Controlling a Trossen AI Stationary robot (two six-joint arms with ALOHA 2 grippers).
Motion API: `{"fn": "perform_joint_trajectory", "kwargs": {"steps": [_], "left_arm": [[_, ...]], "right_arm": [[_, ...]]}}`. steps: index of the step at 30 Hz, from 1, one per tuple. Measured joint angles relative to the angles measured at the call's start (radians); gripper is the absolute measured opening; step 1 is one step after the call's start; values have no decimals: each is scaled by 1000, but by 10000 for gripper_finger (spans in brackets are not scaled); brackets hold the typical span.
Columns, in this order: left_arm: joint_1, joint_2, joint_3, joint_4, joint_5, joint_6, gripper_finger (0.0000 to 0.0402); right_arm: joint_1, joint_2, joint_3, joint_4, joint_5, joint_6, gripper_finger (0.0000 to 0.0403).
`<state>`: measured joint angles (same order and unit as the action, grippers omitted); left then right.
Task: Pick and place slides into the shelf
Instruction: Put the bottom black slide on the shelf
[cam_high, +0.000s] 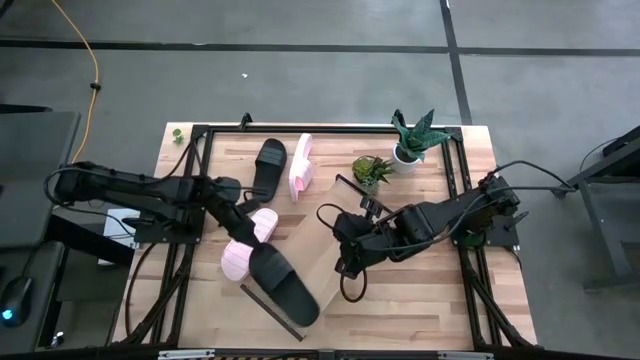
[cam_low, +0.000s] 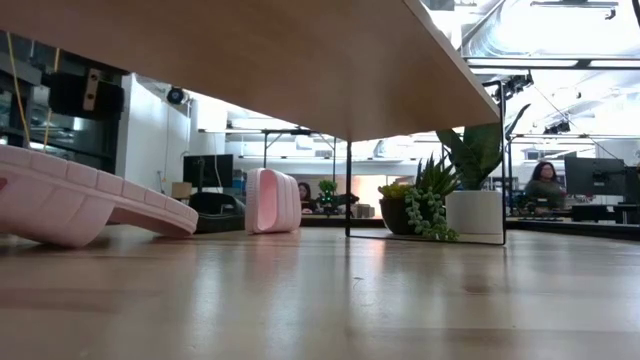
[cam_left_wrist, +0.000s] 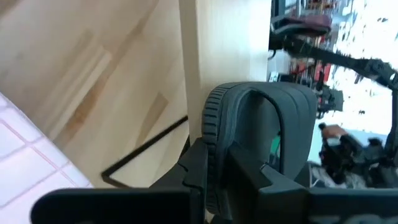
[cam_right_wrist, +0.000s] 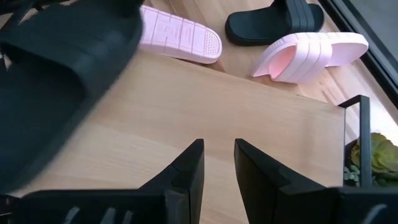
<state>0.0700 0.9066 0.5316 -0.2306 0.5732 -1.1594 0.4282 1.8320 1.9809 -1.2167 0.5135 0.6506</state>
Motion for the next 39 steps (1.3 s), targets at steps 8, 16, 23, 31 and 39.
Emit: {"fn": "perform_joint_trajectory", "kwargs": {"steps": [8,16,23,31,39], "left_arm": [[-38,0,0,-3,-63,-21,25],[-39,0,0,-5,-65,-28,22],[-38,0,0,-6,-35,-36,26],[-38,0,0,-8,13,-34,27],[-38,0,0,-33,22,-8,27]], "right_arm": [[0,0,0,0,14,-1,78],[0,0,0,-17,14,0,78],[0,0,0,-22,33,0,78],[0,0,0,-23,36,-2,78],[0,0,0,-23,36,3,78]]}}
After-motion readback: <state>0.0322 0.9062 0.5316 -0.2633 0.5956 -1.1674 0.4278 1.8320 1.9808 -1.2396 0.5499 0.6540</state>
